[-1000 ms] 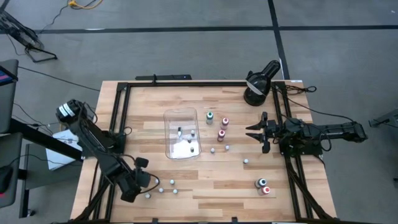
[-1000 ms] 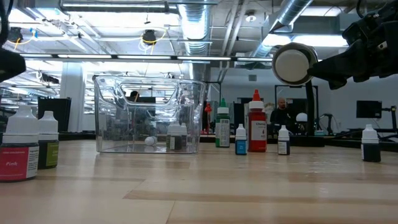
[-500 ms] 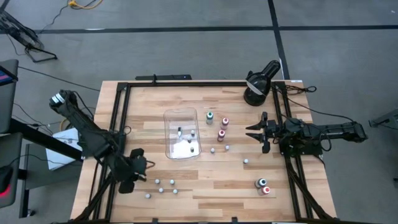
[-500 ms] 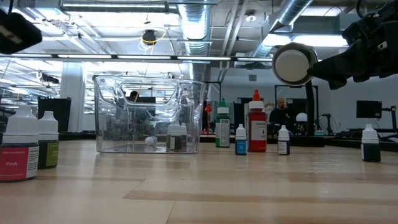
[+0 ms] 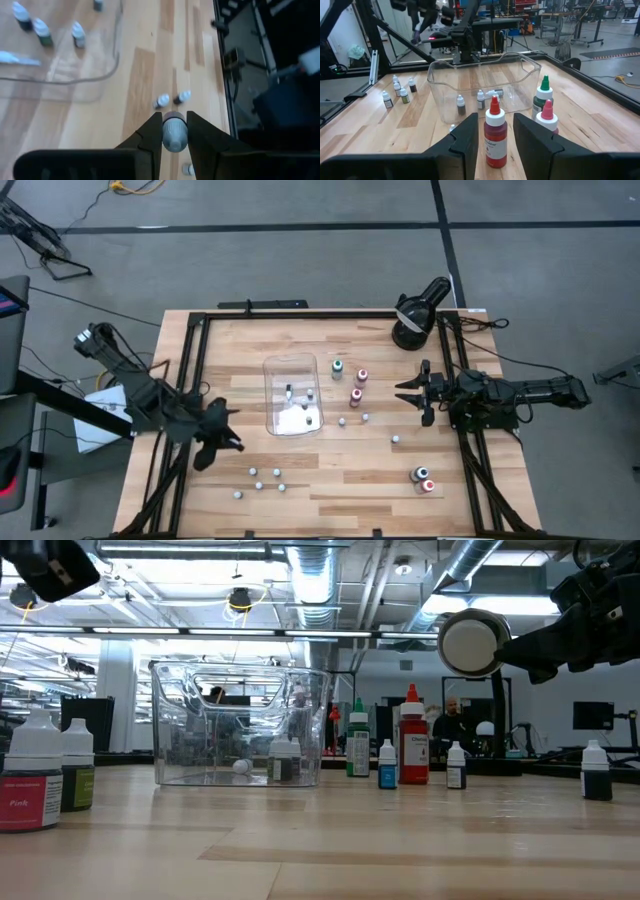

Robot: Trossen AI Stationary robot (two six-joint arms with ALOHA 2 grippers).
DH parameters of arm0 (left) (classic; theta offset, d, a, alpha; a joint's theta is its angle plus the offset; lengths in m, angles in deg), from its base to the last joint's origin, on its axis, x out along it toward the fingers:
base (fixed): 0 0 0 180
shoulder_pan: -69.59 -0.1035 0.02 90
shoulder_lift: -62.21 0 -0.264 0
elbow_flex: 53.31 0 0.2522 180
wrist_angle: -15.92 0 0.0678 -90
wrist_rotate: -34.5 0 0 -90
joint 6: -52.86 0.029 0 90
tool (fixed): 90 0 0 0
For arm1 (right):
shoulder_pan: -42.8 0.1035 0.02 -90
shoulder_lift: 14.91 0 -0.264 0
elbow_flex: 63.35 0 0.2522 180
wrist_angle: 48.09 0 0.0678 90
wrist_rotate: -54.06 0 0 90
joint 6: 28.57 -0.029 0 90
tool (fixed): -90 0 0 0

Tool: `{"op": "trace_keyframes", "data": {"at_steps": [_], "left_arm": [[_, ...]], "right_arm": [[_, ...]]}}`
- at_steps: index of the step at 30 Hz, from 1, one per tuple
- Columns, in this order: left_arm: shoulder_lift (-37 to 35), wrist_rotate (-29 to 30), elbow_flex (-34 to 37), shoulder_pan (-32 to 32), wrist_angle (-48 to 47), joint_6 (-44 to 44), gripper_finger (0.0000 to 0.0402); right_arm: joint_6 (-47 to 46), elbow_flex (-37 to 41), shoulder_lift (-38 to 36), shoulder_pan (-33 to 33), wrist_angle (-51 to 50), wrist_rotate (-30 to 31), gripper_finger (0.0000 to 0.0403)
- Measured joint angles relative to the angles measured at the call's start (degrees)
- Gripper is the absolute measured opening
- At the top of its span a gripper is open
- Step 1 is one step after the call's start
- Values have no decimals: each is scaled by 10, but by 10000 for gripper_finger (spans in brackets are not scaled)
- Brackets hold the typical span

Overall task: Pick & Place food coloring
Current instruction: Put the small violet food coloring bottle into the transparent bin

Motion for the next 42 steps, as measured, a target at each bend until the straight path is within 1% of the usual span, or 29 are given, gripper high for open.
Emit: {"op": "trace_keyframes", "data": {"at_steps": [8,16,21,28,42], "left_arm": [[-41,10,0,-33,10,0,64],[-50,11,0,-56,10,2,64],[-47,21,0,-87,12,4,64],[-22,25,0,-169,54,34,64],[80,25,0,-372,234,37,64]], "right_arm": [[0,0,0,0,0,0,113],[0,0,0,0,0,0,113],[0,0,0,0,0,0,113],[0,0,0,0,-1,0,113],[0,0,0,0,0,0,113]]}}
